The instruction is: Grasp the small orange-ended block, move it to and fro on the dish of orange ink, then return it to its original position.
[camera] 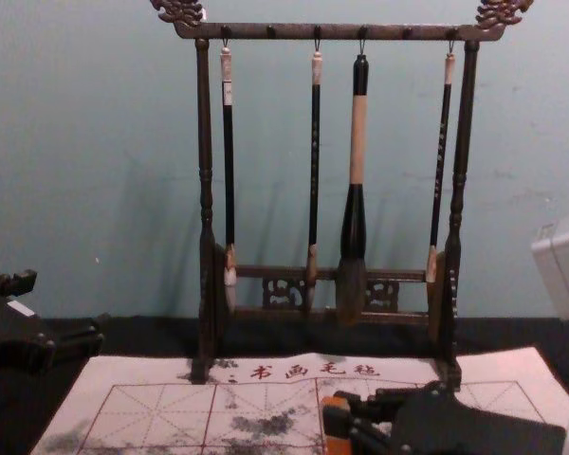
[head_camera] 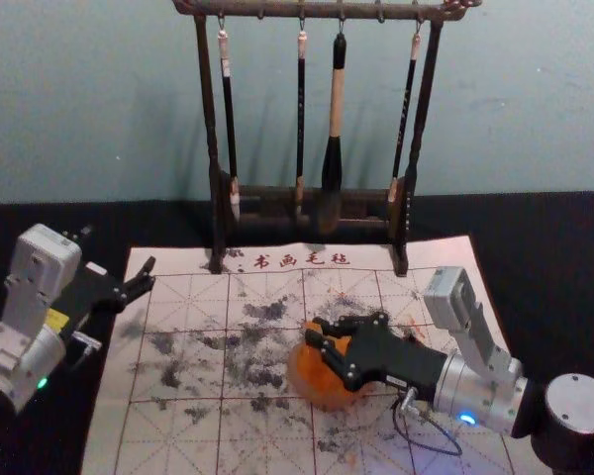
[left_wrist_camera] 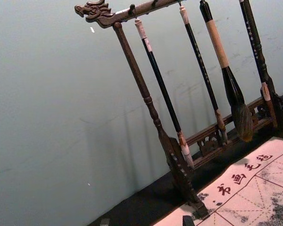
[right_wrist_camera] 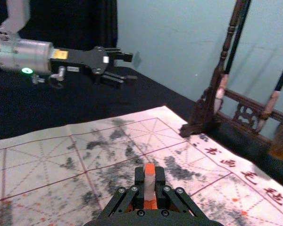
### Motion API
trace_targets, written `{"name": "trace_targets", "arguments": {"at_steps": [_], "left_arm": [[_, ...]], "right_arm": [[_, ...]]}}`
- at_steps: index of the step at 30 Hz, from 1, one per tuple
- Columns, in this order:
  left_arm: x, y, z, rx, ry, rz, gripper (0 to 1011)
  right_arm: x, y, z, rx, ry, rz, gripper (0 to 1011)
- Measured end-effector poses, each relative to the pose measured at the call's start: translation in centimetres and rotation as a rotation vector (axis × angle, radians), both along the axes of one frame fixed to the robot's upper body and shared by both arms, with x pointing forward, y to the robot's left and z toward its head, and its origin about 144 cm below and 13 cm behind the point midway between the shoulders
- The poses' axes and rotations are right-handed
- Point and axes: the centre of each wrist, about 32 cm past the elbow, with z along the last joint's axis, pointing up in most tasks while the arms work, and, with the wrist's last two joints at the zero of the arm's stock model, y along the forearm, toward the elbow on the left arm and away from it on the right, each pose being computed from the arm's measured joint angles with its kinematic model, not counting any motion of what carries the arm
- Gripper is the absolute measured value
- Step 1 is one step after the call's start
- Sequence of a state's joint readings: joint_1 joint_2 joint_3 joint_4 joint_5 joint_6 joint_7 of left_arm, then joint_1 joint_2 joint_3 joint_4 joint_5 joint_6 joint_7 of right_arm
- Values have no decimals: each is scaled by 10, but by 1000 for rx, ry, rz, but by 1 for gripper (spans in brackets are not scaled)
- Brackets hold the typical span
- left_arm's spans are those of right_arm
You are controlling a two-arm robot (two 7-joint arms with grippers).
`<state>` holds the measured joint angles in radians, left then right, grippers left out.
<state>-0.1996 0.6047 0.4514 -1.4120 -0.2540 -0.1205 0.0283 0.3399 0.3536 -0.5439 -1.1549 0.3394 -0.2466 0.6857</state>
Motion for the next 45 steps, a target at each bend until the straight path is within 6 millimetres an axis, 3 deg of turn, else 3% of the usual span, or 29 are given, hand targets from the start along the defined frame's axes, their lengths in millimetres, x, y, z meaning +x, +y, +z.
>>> {"name": "trace_targets", "arguments": {"at_steps": [15,30,45], "left_arm": [[0,0,0,0,0,0,1001],[0,0,0,0,0,0,1001],[0,0,0,0,0,0,1001]], "right_arm": [[10,-12,5,-3,-8,-77,88],[-6,-26,6,-4,7,-80,88],[-17,-21,6,6,18,-12,88]]}}
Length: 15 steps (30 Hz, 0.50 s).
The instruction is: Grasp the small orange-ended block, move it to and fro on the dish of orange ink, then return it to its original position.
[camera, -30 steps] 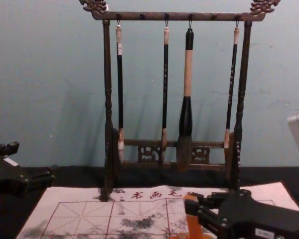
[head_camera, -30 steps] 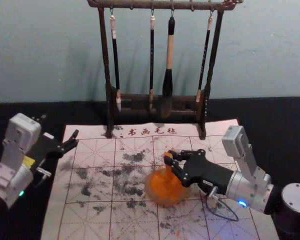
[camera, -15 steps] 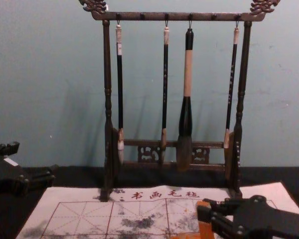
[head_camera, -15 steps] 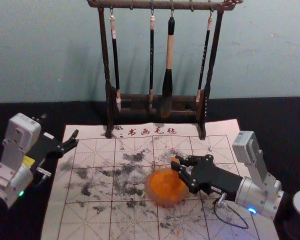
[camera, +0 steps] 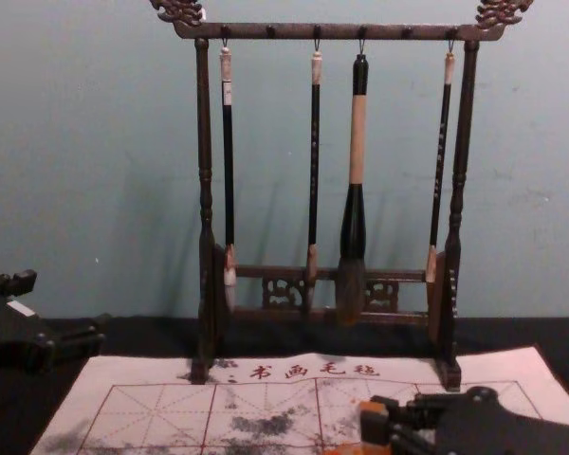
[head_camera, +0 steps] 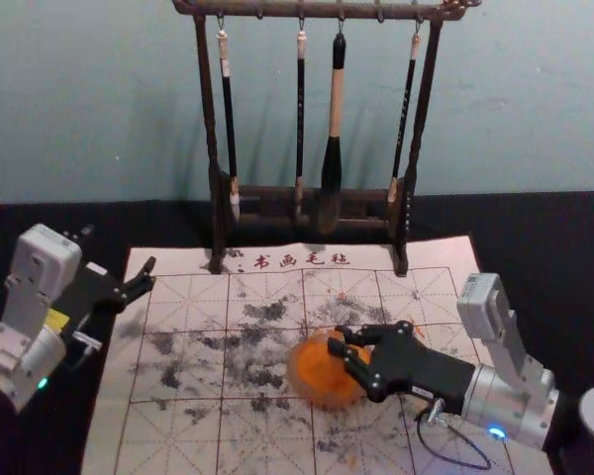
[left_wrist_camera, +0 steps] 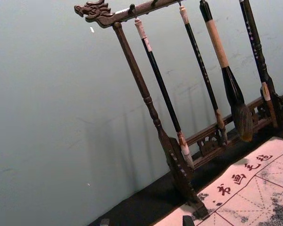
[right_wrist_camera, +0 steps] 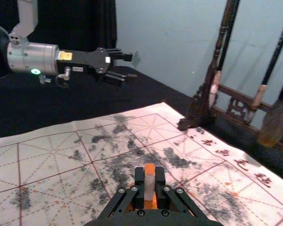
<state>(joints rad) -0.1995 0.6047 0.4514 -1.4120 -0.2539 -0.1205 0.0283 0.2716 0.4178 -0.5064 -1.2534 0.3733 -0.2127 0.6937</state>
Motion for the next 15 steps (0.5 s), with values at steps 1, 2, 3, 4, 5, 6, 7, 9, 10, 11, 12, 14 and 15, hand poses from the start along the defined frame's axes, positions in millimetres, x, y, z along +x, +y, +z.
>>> {"name": "trace_targets", "arguments": {"at_steps": [1,2,3,4,5,6,7,9,10,11,12,14,15], "left_arm": [[0,0,0,0,0,0,1001],[0,0,0,0,0,0,1001],[0,0,0,0,0,0,1001],[0,0,0,0,0,0,1001],[0,0,0,0,0,0,1001],[0,0,0,0,0,0,1002],[0,0,0,0,0,0,1001],[0,0,0,0,0,0,1001],[0,0,0,0,0,0,1001],[0,0,0,0,0,0,1001],[0,0,0,0,0,0,1002],[0,0,0,0,0,0,1001],[0,0,0,0,0,0,1001]], "right_arm": [[0,0,0,0,0,0,88],[0,2,0,-1,0,7,88],[0,3,0,-2,0,11,88],[0,4,0,-4,0,17,88],[1,5,0,-5,-1,20,88],[1,6,0,-6,-1,22,88],[2,7,0,-9,-1,27,88],[3,9,0,-13,-2,32,88],[3,9,0,-13,-2,32,88],[4,10,0,-15,-4,34,88],[5,11,0,-16,-5,35,88],[7,13,0,-18,-7,37,88],[9,14,1,-21,-9,36,88]]}}
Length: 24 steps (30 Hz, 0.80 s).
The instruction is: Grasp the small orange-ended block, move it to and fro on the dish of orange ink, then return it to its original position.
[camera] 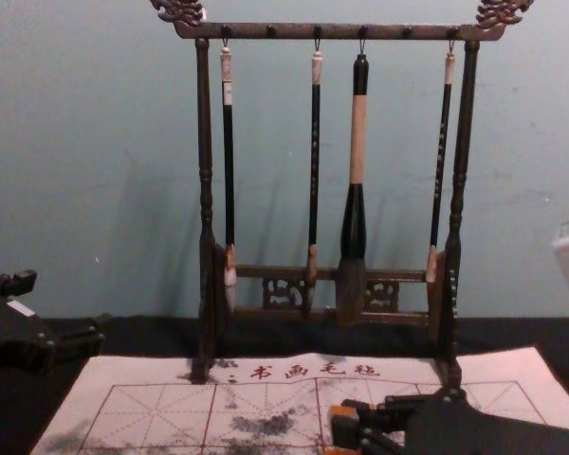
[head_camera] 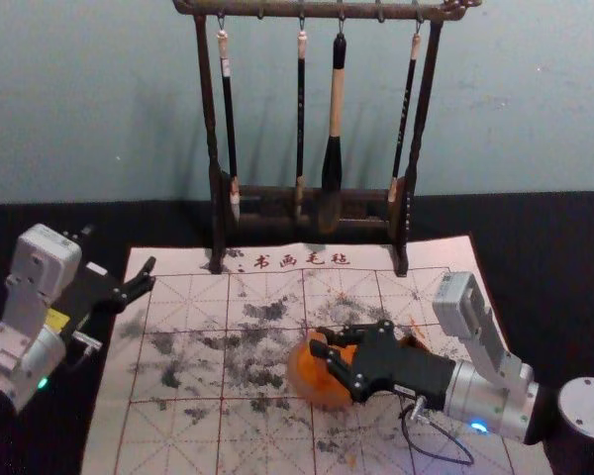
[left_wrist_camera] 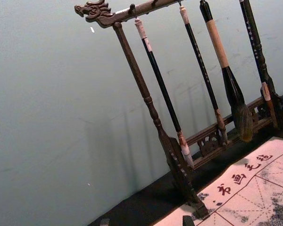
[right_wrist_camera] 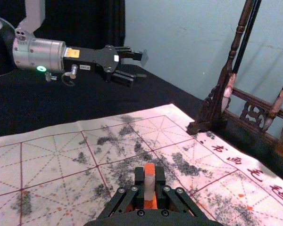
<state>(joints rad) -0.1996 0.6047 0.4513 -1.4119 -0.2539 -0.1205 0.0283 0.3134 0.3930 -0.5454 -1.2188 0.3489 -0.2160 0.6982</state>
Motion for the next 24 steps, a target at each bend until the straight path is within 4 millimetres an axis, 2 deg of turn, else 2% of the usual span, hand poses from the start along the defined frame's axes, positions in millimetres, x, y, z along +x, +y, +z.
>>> {"name": "trace_targets", "arguments": {"at_steps": [13,24], "left_arm": [[0,0,0,0,0,0,1001],[0,0,0,0,0,0,1001]], "right_arm": [[14,5,1,-17,-11,-35,88],[17,-2,3,-24,-13,-85,88]]}}
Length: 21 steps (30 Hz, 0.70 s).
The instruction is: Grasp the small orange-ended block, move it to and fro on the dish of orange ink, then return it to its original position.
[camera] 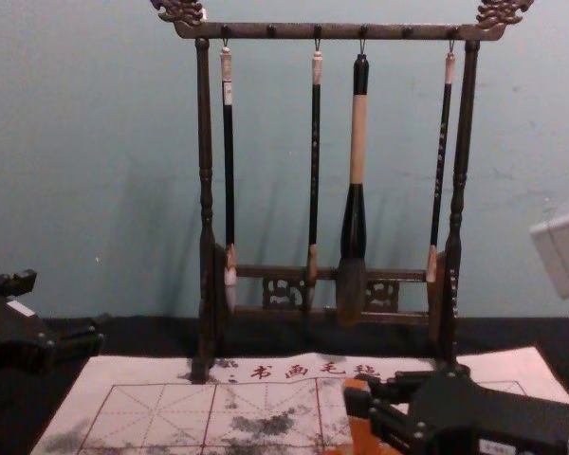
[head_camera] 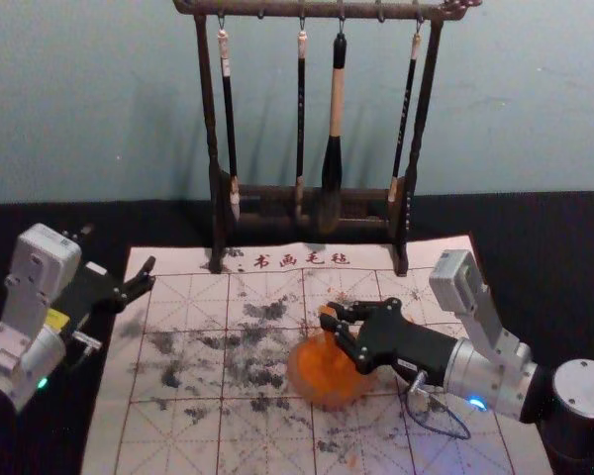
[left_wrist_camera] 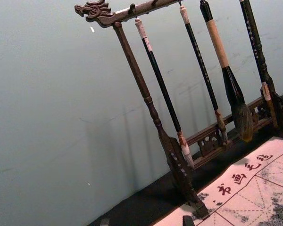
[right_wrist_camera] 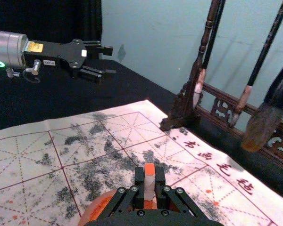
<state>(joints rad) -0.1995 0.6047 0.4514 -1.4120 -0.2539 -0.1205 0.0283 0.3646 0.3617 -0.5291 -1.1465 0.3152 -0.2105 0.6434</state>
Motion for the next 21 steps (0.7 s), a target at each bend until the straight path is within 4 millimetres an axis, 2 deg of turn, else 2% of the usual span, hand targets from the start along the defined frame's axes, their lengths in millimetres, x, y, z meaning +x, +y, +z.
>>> {"name": "trace_targets", "arguments": {"at_steps": [11,21], "left_arm": [[0,0,0,0,0,0,1001],[0,0,0,0,0,0,1001]], "right_arm": [[-13,-11,2,4,8,-16,88],[-28,-11,0,27,27,-5,88]]}}
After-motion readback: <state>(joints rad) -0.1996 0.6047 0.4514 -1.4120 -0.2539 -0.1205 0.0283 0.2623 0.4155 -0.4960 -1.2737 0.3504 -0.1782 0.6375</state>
